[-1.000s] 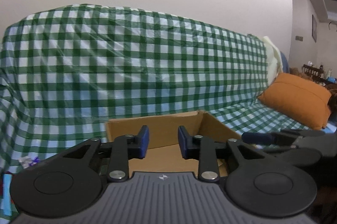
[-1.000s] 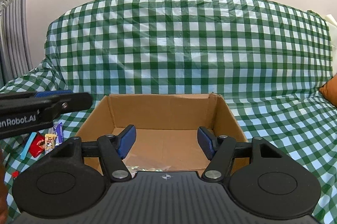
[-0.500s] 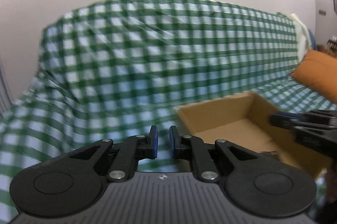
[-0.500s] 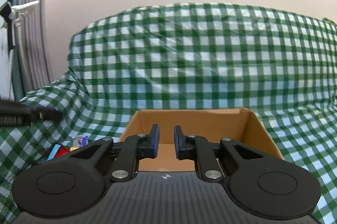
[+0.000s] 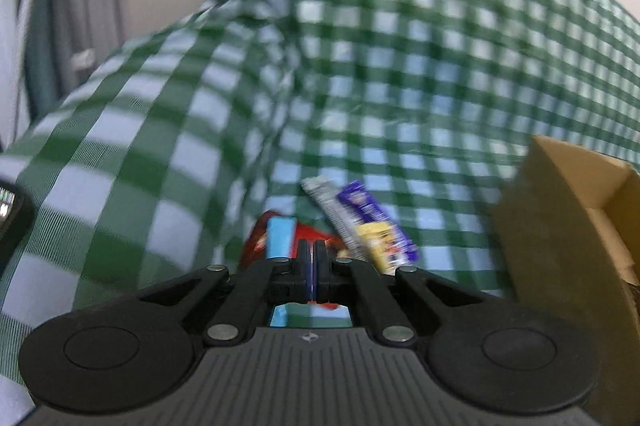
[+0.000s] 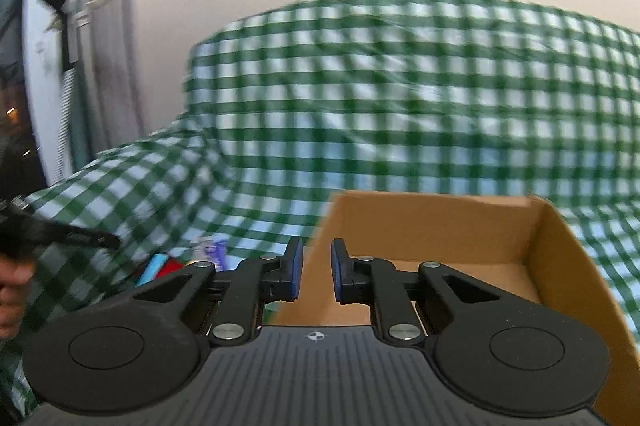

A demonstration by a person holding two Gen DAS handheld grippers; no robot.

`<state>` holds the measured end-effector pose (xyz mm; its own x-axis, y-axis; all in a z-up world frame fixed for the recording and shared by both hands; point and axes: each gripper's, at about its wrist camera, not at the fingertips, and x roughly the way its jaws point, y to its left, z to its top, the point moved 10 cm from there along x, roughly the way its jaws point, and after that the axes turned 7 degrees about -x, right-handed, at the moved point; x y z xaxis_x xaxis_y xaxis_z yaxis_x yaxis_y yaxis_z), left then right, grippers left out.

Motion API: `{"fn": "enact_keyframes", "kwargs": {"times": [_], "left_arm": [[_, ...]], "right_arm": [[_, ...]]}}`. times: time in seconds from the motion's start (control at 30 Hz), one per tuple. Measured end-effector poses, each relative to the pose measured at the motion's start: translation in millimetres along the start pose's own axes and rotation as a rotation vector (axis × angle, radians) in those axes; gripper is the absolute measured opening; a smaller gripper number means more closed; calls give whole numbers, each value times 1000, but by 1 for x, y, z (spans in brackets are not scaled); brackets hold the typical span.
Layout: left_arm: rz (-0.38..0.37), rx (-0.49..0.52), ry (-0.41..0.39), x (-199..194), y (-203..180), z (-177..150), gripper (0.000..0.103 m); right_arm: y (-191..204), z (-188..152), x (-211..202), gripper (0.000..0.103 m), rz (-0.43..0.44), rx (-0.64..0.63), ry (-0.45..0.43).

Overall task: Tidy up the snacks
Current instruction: 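Move both tools back to the snack pile, then grasp the yellow snack bar with right tool while left tool grasps the blue stick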

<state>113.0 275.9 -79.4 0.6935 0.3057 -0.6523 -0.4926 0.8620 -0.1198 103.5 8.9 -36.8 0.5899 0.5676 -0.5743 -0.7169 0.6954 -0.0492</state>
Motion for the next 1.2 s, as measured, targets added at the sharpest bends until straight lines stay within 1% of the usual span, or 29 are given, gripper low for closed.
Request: {"fn": "enact_keyframes", "kwargs": {"times": [0.07, 0.13, 0.23, 0.3, 0.37, 0.4, 0.43, 0.47, 0.5, 0.53, 0.57, 0.6, 0.63, 0.67, 0.7, 0.73, 0.77, 0.8, 0.87, 0.9, 1.0, 1.07, 1.17, 1.2], "left_arm": [[16, -19, 15, 4, 9, -2, 0], [13, -20, 14, 7, 13, -6, 0], [11, 10, 5, 12, 15, -14, 0], [36, 33, 17, 17, 17, -17, 0], [31, 17, -9, 22, 11, -15, 3], [27, 13, -13, 25, 10, -17, 9], [37, 20, 2, 32, 8, -21, 11], [51, 22, 19, 37, 6, -24, 11], [53, 12, 19, 39, 5, -23, 11], [46, -3, 9, 40, 3, -23, 15], [48, -4, 3, 43, 3, -24, 20], [69, 8, 13, 47, 3, -27, 28], [86, 12, 24, 51, 4, -29, 29], [91, 5, 27, 54, 5, -29, 29], [93, -3, 24, 56, 6, -29, 32], [100, 4, 21, 59, 6, -31, 32], [112, 23, 26, 63, 6, -34, 32], [125, 40, 40, 67, 5, -37, 34], [148, 48, 58, 74, 5, -40, 40], [156, 54, 60, 78, 5, -41, 42], [194, 68, 85, 89, 7, -47, 43], [197, 53, 94, 93, 10, -48, 44], [195, 46, 82, 95, 12, -48, 44], [191, 40, 82, 96, 13, -48, 43]], "right_arm": [[19, 5, 2, 17, 34, -43, -16], [36, 8, 5, 17, 70, -64, -26], [59, 11, 13, 17, 120, -49, -21], [73, 10, 20, 17, 143, -17, -5], [90, 4, 31, 17, 145, 18, 21], [98, 0, 36, 17, 137, 27, 32], [105, -4, 43, 17, 125, 28, 43], [112, -8, 52, 17, 113, 26, 54], [117, -12, 61, 18, 98, 28, 65], [120, -17, 70, 19, 86, 39, 78], [122, -22, 79, 23, 79, 56, 92], [122, -28, 88, 31, 73, 72, 109], [123, -33, 98, 34, 63, 83, 125], [123, -39, 106, 39, 56, 88, 136], [123, -44, 114, 41, 50, 91, 149], [124, -50, 121, 43, 46, 96, 163], [125, -55, 129, 47, 42, 100, 177], [125, -60, 136, 53, 36, 103, 192], [127, -70, 152, 57, 21, 113, 218], [128, -74, 159, 59, 18, 120, 230], [131, -85, 176, 60, 7, 122, 253], [131, -92, 185, 61, 13, 131, 267], [131, -101, 199, 62, 42, 157, 303], [132, -100, 200, 62, 45, 149, 297]]}}
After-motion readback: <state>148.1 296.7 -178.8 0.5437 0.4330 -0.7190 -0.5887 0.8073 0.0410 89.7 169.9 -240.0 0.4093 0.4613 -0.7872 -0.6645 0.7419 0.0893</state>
